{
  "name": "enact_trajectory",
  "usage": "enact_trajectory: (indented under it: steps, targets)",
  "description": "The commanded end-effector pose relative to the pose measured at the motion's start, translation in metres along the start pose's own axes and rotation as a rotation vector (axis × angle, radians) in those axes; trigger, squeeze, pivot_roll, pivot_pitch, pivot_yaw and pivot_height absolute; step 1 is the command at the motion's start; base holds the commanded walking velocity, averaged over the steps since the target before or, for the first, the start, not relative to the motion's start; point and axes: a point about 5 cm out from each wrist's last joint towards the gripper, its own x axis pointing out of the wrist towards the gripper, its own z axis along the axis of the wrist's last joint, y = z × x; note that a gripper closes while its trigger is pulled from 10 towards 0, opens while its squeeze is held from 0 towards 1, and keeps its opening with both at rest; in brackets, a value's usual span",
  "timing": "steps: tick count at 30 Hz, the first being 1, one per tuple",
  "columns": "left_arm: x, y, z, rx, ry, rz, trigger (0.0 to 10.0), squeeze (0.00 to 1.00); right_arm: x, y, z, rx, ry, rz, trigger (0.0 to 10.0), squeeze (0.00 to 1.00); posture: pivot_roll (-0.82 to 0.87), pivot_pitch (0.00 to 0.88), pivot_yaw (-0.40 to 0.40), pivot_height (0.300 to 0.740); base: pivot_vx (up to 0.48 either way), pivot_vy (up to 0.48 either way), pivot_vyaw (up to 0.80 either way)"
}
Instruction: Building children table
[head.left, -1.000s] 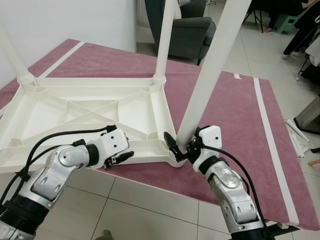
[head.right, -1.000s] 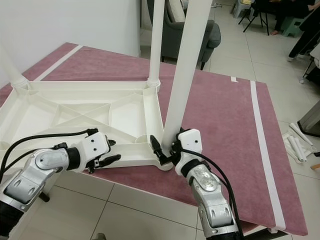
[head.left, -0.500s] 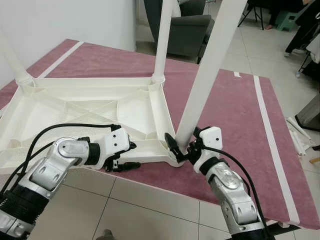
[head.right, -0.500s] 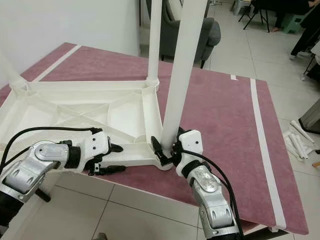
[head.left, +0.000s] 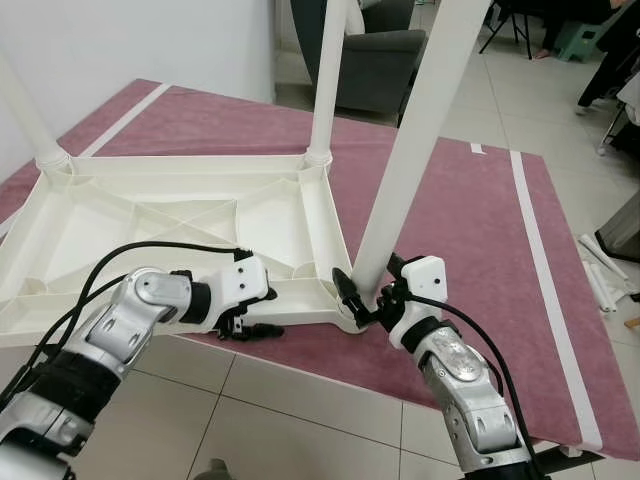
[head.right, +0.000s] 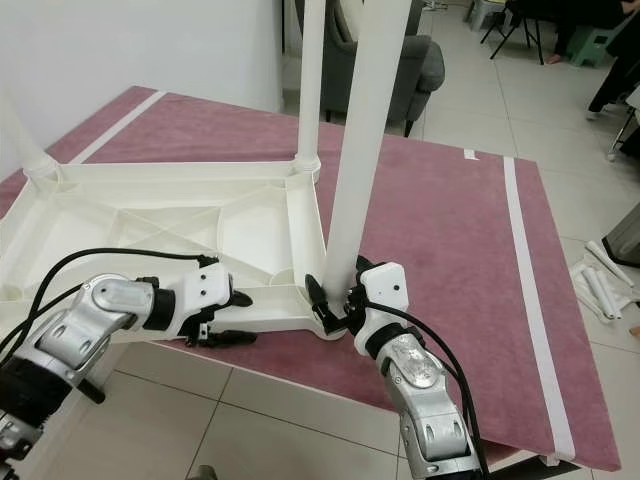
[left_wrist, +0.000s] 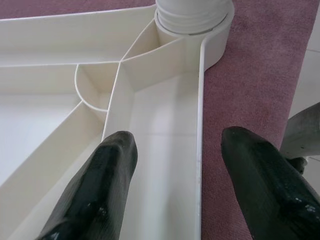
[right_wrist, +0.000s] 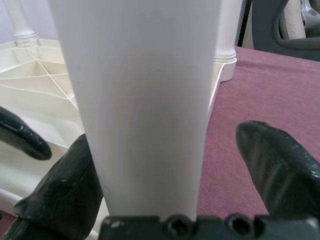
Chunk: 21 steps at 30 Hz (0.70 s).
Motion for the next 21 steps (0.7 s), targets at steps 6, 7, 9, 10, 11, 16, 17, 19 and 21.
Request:
enact_trajectory:
  steps: [6, 7, 9, 10, 11, 16, 17, 19, 21]
  targets:
    - [0.003, 0.008, -0.006, 0.0, 0.033, 0.039, 10.0, 0.0, -0.005, 0.004, 0.001, -0.006, 0.01, 0.032, 10.0, 0.0, 0.09, 0.0, 0.001, 0.74, 0.0, 0.0, 0.0]
    - [0.004, 0.005, -0.008, 0.003, 0.04, 0.023, 10.0, 0.0, -0.006, 0.004, 0.0, -0.005, 0.012, 0.034, 10.0, 0.0, 0.08, 0.0, 0.005, 0.74, 0.0, 0.0, 0.0]
    - [0.006, 0.002, -0.01, 0.005, 0.047, 0.008, 10.0, 0.0, -0.007, 0.004, 0.0, -0.005, 0.013, 0.033, 10.0, 0.0, 0.08, 0.0, 0.006, 0.74, 0.0, 0.0, 0.0]
    - [0.01, -0.001, -0.014, 0.006, 0.054, -0.008, 9.6, 0.0, -0.007, 0.004, 0.0, -0.005, 0.014, 0.031, 10.0, 0.0, 0.08, 0.0, 0.006, 0.74, 0.0, 0.0, 0.0]
    - [0.01, -0.001, -0.014, 0.006, 0.054, -0.008, 9.6, 0.0, -0.007, 0.004, 0.0, -0.005, 0.014, 0.031, 10.0, 0.0, 0.08, 0.0, 0.006, 0.74, 0.0, 0.0, 0.0]
    - [0.015, -0.005, -0.016, -0.002, 0.048, -0.023, 9.3, 0.0, -0.008, 0.004, 0.0, -0.008, 0.016, 0.029, 10.0, 0.0, 0.07, 0.0, 0.005, 0.74, 0.0, 0.0, 0.0]
    - [0.015, -0.005, -0.016, -0.002, 0.048, -0.023, 9.3, 0.0, -0.008, 0.004, 0.0, -0.008, 0.016, 0.029, 10.0, 0.0, 0.07, 0.0, 0.005, 0.74, 0.0, 0.0, 0.0]
    - [0.016, -0.005, -0.018, 0.001, 0.054, -0.022, 5.8, 0.0, -0.008, 0.004, 0.0, -0.009, 0.016, 0.03, 10.0, 0.0, 0.07, 0.0, 0.005, 0.74, 0.0, 0.0, 0.0]
    - [0.02, -0.004, -0.021, 0.008, 0.067, -0.01, 0.7, 0.0, -0.007, 0.004, 0.0, -0.01, 0.017, 0.034, 10.0, 0.0, 0.08, 0.0, -0.001, 0.74, 0.0, 0.0, 0.0]
